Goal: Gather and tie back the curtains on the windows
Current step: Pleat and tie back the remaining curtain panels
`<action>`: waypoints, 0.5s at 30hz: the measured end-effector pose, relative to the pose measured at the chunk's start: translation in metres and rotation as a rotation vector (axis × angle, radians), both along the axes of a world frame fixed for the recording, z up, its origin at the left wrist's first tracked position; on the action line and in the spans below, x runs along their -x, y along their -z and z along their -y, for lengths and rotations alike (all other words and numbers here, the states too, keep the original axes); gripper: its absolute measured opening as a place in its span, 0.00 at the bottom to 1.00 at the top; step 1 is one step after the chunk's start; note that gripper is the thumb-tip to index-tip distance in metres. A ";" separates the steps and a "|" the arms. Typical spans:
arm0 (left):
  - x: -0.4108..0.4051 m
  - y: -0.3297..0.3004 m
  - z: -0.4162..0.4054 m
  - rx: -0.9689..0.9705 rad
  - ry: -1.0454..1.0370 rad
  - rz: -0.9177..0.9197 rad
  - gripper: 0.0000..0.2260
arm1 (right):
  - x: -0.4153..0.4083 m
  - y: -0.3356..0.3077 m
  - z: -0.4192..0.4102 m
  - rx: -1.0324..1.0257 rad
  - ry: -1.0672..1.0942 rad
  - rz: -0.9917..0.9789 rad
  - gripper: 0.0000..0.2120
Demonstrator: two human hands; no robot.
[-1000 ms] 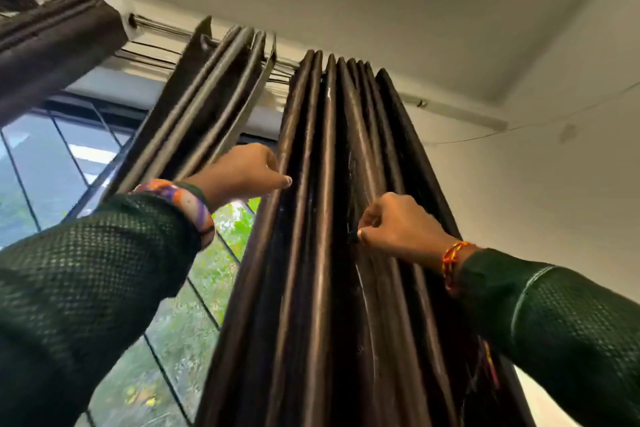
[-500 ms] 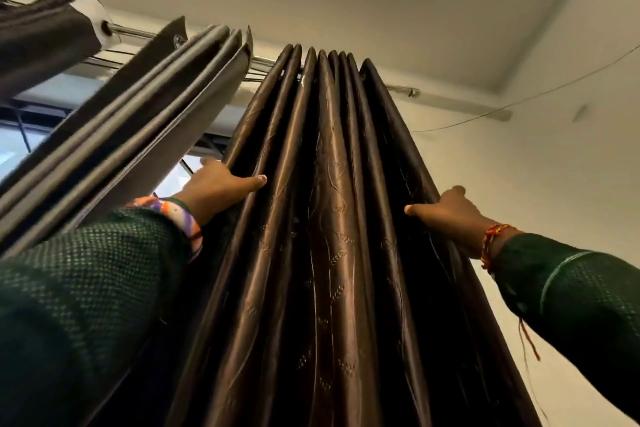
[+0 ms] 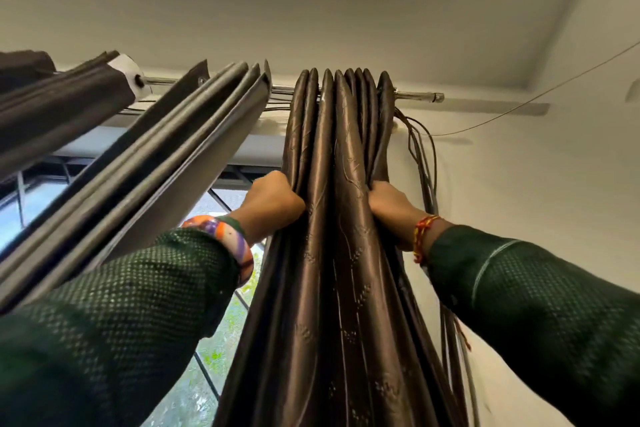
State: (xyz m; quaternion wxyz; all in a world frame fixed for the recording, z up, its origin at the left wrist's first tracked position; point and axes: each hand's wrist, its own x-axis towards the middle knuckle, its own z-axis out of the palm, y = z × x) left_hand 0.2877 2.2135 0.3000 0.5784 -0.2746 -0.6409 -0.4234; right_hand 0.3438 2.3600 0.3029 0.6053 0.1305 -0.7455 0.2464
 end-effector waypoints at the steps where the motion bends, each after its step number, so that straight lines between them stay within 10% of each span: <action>1: 0.001 0.000 0.002 -0.007 0.020 -0.018 0.10 | 0.002 -0.001 0.007 0.049 -0.027 -0.019 0.29; 10: 0.002 0.015 0.004 0.004 0.404 -0.144 0.10 | 0.031 -0.028 0.056 0.019 -0.247 0.018 0.61; 15: 0.006 0.019 0.004 -0.044 0.464 0.002 0.36 | 0.028 -0.016 0.048 -0.045 -0.022 0.073 0.36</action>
